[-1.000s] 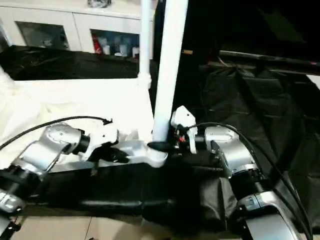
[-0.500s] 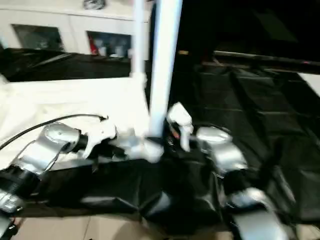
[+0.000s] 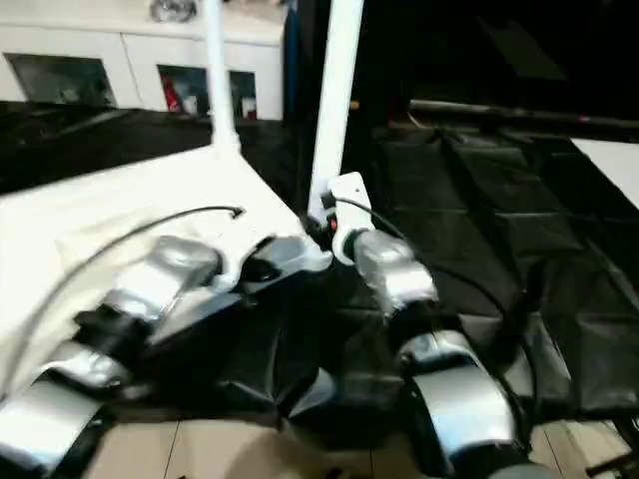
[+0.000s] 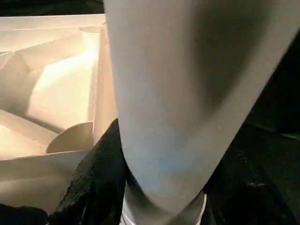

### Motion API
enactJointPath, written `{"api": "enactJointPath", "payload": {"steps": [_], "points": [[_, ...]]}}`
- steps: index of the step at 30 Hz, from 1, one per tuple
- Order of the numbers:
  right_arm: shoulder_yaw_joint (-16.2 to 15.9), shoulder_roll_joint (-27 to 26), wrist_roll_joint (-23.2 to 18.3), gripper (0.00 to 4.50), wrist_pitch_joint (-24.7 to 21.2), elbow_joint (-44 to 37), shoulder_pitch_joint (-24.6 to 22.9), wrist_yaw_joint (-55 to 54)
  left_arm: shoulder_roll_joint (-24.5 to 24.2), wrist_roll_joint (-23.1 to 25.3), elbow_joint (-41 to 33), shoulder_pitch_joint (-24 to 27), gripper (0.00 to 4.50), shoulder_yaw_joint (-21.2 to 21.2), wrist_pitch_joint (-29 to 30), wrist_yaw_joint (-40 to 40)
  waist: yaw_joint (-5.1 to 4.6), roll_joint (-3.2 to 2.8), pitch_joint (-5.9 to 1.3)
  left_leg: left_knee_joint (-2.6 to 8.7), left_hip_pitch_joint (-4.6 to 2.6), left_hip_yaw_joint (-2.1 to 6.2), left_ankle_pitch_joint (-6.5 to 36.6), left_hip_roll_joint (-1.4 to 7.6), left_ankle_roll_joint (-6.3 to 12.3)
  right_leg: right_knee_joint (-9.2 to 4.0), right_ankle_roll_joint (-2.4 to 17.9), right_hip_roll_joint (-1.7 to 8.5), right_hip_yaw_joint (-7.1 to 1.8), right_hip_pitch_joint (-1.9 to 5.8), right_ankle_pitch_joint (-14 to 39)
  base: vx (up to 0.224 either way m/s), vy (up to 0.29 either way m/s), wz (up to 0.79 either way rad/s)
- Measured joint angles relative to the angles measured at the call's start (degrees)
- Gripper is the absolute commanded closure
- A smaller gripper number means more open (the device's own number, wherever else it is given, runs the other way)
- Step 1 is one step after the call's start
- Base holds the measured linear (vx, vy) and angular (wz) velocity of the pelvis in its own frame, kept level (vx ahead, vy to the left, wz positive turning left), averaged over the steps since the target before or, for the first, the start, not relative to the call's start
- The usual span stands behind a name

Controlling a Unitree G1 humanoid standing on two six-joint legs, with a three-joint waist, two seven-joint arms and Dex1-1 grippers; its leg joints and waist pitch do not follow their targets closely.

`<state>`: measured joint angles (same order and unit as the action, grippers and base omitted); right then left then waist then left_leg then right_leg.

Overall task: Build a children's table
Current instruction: Insert table leg to table base

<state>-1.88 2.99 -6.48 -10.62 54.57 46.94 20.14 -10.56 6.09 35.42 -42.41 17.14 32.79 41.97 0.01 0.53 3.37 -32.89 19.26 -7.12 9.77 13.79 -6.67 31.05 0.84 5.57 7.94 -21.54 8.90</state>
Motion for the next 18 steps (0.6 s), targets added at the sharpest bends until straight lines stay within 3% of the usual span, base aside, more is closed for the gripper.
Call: {"api": "enactJointPath", "payload": {"steps": [1,2,3,4,5,6,7,8,9,10,11,12,13,14,15,16,17,18], "points": [[0.1,-0.1,0.1,2.62,0.0,0.2,0.0,-0.1,0.1,0.0,0.4,-0.1,4.5,0.0,0.0,-0.2,0.02,0.49,0.18,-0.05,-1.17,-0.57,0.1,-0.29,-0.15,0.36,0.0,-0.17,-0.32,-0.19,0.0,0.0,0.0,0.0],[0.1,-0.2,0.1,2.62,0.0,0.4,0.2,-0.1,0.0,0.0,0.5,-0.1,4.5,0.0,0.0,-0.2,0.03,0.31,0.34,-0.23,-1.37,-0.5,0.9,-0.12,-0.36,-0.08,-0.1,-0.02,0.82,-0.02,0.1,0.0,0.0,0.0],[0.1,-0.5,0.3,2.62,0.0,0.7,0.5,-0.1,-0.3,0.0,0.5,-0.1,4.5,-0.4,0.0,-0.1,0.22,-0.25,0.41,-0.84,-1.14,-0.23,2.6,0.18,-0.16,-1.12,-0.1,0.53,2.83,0.2,0.1,0.0,0.0,0.0],[0.1,-0.8,0.6,2.62,0.0,1.0,0.9,-0.1,-0.5,0.0,0.7,-0.3,4.5,-0.7,0.1,-0.1,0.39,-1.89,0.35,-1.0,-0.02,0.73,3.9,1.1,0.29,-1.87,-0.8,1.28,6.03,1.61,0.7,0.034,0.011,-0.34],[0.2,-0.7,0.7,2.62,0.1,1.2,1.2,-0.3,-0.3,0.0,1.1,-1.0,4.5,-0.6,0.2,-0.2,1.41,-2.22,0.65,-1.09,0.16,0.6,4.0,1.48,0.12,0.8,-1.3,1.75,6.3,1.04,3.3,0.029,0.021,-0.33],[0.6,-0.7,0.7,2.62,0.3,1.5,1.3,-0.4,-0.1,0.1,1.2,-1.1,4.5,-0.6,0.2,-0.3,2.15,-1.38,0.72,-1.23,-0.29,-0.32,3.8,1.25,-0.13,3.48,-0.7,1.82,3.98,-0.49,4.2,0.029,0.021,-0.33],[0.8,-0.7,0.7,2.62,0.3,2.0,1.3,-0.4,0.2,0.3,1.7,-1.1,4.5,-0.5,0.2,-0.4,2.99,0.02,1.07,-1.27,-1.61,-1.61,3.6,0.86,-0.49,7.27,-0.9,1.45,0.22,-0.97,5.6,0.007,-0.127,0.06],[1.2,-0.5,0.7,2.62,0.3,2.4,0.9,-0.4,0.7,0.4,2.0,-0.8,4.5,-0.3,0.2,-0.7,3.87,2.06,1.03,-1.88,-3.28,-3.13,3.6,0.77,-0.7,8.83,-1.0,0.07,-2.78,-1.73,6.5,0.224,-0.183,0.33],[1.2,-0.5,0.9,2.62,0.2,2.6,0.9,-0.3,0.8,0.4,2.0,-0.5,4.5,-0.3,0.0,-0.7,4.32,2.52,1.16,-5.58,-4.04,-3.43,6.0,1.13,-0.7,8.99,-0.2,-0.68,-3.01,-2.15,6.0,0.224,-0.183,0.33],[1.1,-1.0,1.5,2.62,0.2,2.6,1.6,-0.3,-0.1,0.2,1.4,-0.7,4.5,-0.8,0.0,-0.2,4.81,0.66,0.67,-8.64,-4.31,-2.31,7.7,-0.21,1.64,8.4,-0.2,-0.22,-1.01,-2.35,6.1,0.347,0.002,-0.19],[1.2,-1.1,1.5,2.62,0.8,2.2,1.9,-0.3,-0.3,0.3,1.1,-1.1,4.5,-1.1,0.1,0.1,4.58,-0.34,0.21,-6.93,-5.12,-1.4,10.3,-2.09,0.51,7.0,-0.2,-0.06,0.21,-2.76,6.0,0.167,0.08,-0.35],[1.2,-1.0,1.6,2.62,1.0,2.3,2.1,-0.3,-0.2,0.3,0.9,-1.1,4.5,-1.2,0.0,0.0,4.61,0.12,-0.03,-4.5,-5.18,-0.56,9.9,-2.89,0.34,4.99,-0.2,-0.26,0.3,-2.75,6.0,0.167,0.08,-0.35],[1.2,-1.0,1.8,2.62,0.9,2.5,2.2,-0.3,-0.2,0.3,0.9,-1.1,4.5,-1.0,0.0,0.1,4.4,0.7,-0.44,-2.02,-5.19,-0.71,8.3,-2.94,0.25,3.29,0.3,-0.34,0.39,-2.7,5.5,0.0,0.0,0.0],[1.2,-1.0,1.9,2.62,0.9,2.6,2.2,-0.2,-0.2,0.3,0.9,-1.1,4.5,-1.0,0.0,0.2,4.09,1.28,-0.61,-1.33,-5.23,-1.36,6.5,-3.06,0.19,2.89,2.0,-0.29,-0.08,-2.78,3.6,0.017,-0.051,0.25],[1.3,-1.0,2.0,2.62,0.9,2.6,2.2,-0.1,-0.3,0.3,0.9,-1.1,4.5,-1.0,-0.1,0.4,3.81,1.9,-0.58,-1.56,-5.34,-1.72,6.5,-3.61,0.31,3.02,2.8,-0.17,-1.23,-2.78,0.8,0.017,-0.051,0.25],[1.3,-1.0,2.0,2.62,0.9,2.6,2.2,0.0,-0.3,0.3,0.9,-0.9,4.5,-0.9,-0.1,0.5,3.46,2.3,-0.48,-1.76,-5.58,-1.98,6.7,-3.94,0.37,3.08,2.2,-0.3,-2.13,-2.6,-0.6,0.034,-0.026,0.37],[1.3,-0.9,2.1,2.62,0.9,2.7,2.2,0.5,-0.3,0.3,0.9,-0.8,4.5,-0.9,-0.1,0.8,3.22,2.31,-0.47,-1.65,-6.13,-2.37,6.8,-3.74,0.13,3.03,2.0,-0.52,-2.27,-2.36,-0.6,0.054,-0.016,0.25],[1.3,-0.9,2.4,2.62,0.9,2.8,2.4,0.9,-0.5,0.3,0.8,-0.8,4.5,-0.9,-0.3,1.2,2.88,2.26,-0.49,-1.47,-5.82,-2.28,6.8,-3.73,0.12,2.8,2.0,-0.54,-2.09,-2.31,-0.5,0.054,-0.016,0.25]]}}
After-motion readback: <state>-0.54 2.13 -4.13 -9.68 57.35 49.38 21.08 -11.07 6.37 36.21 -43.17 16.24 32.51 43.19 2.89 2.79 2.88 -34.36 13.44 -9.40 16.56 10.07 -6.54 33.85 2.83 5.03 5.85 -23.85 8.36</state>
